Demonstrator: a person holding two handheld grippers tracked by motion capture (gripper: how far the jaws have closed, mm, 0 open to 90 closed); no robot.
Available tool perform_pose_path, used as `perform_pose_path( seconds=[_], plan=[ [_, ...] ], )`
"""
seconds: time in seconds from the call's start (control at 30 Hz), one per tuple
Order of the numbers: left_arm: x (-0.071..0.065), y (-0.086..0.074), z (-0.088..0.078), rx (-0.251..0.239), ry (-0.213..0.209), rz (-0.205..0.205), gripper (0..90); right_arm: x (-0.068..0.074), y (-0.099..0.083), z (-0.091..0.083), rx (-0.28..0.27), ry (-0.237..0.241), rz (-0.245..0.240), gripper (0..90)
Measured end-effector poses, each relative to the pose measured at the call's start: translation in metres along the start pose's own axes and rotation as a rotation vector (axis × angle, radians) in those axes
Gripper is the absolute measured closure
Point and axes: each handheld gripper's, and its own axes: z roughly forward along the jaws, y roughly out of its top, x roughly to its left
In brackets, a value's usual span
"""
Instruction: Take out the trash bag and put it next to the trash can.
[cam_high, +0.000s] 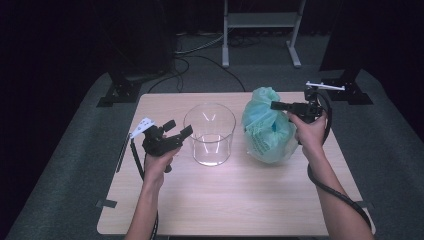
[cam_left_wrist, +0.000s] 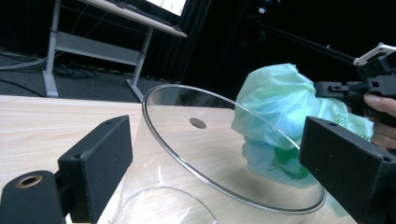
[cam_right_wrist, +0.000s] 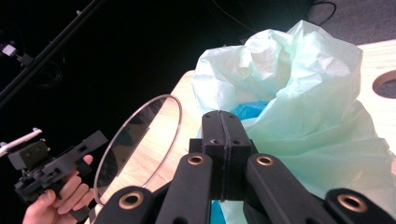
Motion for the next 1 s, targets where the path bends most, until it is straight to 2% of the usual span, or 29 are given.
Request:
perform_pose_path(
  seconds=[0.53,1.0],
  plan=[
    [-0.001,0.000,0.000,0.004,-0.004,0.002,8.8,-0.007,-0.017,0.027,0.060,-0.028,-0.010,90.0],
    [-0.003,0.000,0.001,0.009,-0.006,0.008,8.8,-0.019,-0.037,0.044,0.112,-0.031,0.004,90.0]
  ],
)
